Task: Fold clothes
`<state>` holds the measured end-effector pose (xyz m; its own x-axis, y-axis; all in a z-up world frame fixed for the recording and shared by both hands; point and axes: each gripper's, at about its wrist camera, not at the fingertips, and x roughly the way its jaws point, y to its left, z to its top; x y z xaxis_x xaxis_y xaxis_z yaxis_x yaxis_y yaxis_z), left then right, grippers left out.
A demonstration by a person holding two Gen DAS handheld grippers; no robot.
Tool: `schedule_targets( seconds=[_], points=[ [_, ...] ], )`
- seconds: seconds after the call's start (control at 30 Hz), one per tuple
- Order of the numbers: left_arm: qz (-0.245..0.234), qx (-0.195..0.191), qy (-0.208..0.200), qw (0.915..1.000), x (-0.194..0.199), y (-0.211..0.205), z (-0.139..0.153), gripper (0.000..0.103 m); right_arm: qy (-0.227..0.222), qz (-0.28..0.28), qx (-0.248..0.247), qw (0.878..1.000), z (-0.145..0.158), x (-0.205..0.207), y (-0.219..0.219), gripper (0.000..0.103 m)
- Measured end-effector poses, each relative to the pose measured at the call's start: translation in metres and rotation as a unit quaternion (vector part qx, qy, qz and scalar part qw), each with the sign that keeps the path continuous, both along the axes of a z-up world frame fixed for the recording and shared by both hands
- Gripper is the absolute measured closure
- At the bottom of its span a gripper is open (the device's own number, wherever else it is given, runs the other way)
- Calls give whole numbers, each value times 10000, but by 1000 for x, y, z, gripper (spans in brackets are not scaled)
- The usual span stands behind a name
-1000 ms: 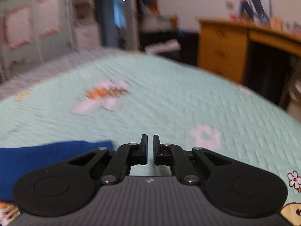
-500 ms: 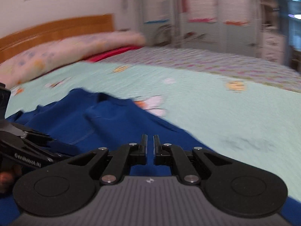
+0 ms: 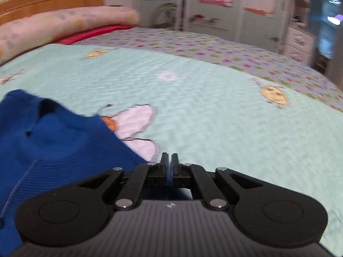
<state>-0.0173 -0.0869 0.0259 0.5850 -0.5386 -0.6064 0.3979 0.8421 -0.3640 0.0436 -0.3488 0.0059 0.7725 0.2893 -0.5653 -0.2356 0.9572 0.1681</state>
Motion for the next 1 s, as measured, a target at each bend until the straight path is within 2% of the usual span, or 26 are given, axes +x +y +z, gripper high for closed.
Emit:
schedule_targets(
  seconds=[0.07, 0.13, 0.2, 0.27, 0.33, 0.43, 0.57, 0.73, 0.8, 0.93, 1.0],
  points=[
    [38, -63, 139, 9999, 5, 6, 5, 35, -59, -233, 182, 9995, 4, 1, -6, 97],
    [-3, -57, 34, 10000, 14, 7, 14, 35, -119, -467, 365, 9982, 8, 2, -13, 97],
    [-58, -39, -116, 9999, 22, 8, 24, 35, -160, -416, 613, 9971, 15, -14, -18, 97],
    [-113, -21, -266, 9996, 31, 9, 33, 35, -259, -503, 594, 9966, 18, -32, -26, 72],
    [-189, 87, -567, 9982, 52, 3, 39, 35, -358, -589, 575, 9960, 20, -49, -34, 55],
    [-366, 573, -925, 9934, 92, -19, 36, 35, -468, -732, 239, 9959, 14, -56, -43, 55],
    [-671, 893, -844, 9902, 137, -45, 24, 35, -269, -540, 128, 9981, 7, -35, -60, 55],
    [-736, 608, -249, 9951, 180, -57, 12, 35, 252, -24, 225, 9994, 2, 5, -79, 55],
    [-846, 606, -57, 9946, 188, -64, 4, 35, 415, 264, 95, 9987, 1, 14, -78, 55],
    [-1094, 837, -125, 9904, 186, -79, 0, 37, 543, 351, -99, 9979, -2, 23, -74, 57],
    [-1088, 866, -137, 9902, 186, -79, 0, 51, 559, 315, -175, 9978, -2, 25, -71, 70]
  ],
)
